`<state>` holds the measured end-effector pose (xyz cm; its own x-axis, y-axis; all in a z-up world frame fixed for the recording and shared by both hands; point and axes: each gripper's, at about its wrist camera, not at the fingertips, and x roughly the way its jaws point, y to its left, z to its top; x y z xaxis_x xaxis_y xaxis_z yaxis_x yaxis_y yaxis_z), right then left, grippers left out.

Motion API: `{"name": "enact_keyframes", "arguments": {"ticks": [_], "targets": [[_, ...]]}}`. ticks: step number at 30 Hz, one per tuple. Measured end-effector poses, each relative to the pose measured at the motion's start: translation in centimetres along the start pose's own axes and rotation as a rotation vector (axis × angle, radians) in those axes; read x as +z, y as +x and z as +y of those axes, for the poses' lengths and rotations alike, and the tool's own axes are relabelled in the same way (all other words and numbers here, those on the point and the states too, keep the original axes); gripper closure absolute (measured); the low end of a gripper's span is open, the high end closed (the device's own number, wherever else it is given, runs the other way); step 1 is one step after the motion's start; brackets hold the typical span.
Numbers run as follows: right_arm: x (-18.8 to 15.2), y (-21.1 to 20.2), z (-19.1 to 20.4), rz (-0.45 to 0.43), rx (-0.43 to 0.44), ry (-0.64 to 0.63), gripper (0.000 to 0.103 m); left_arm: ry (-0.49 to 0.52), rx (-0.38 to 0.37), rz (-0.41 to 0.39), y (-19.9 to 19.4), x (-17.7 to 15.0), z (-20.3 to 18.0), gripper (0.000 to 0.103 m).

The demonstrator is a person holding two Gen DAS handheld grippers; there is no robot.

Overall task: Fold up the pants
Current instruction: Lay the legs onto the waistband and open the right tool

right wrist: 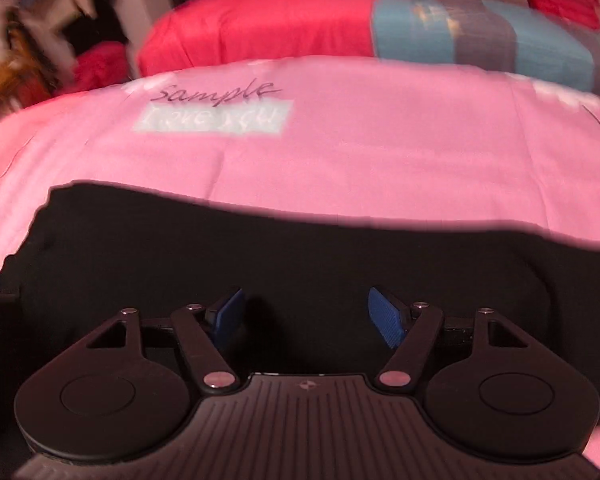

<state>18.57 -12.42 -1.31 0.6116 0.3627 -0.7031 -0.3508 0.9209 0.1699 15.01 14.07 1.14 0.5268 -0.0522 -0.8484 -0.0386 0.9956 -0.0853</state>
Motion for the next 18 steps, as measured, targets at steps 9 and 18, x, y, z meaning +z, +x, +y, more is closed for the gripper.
{"name": "enact_keyframes", "arguments": {"ticks": [9, 18], "targets": [[-0.5, -7.0, -9.8, -0.145, -0.162, 0.21, 0.022, 0.043, 0.075, -0.034, 3.6, -1.5, 0.0, 0.0], [-3.7, -12.1, -22.0, -0.288, -0.389, 0.553, 0.024, 0.044, 0.065, -0.107, 2.7, -2.9, 0.1, 0.0]]}}
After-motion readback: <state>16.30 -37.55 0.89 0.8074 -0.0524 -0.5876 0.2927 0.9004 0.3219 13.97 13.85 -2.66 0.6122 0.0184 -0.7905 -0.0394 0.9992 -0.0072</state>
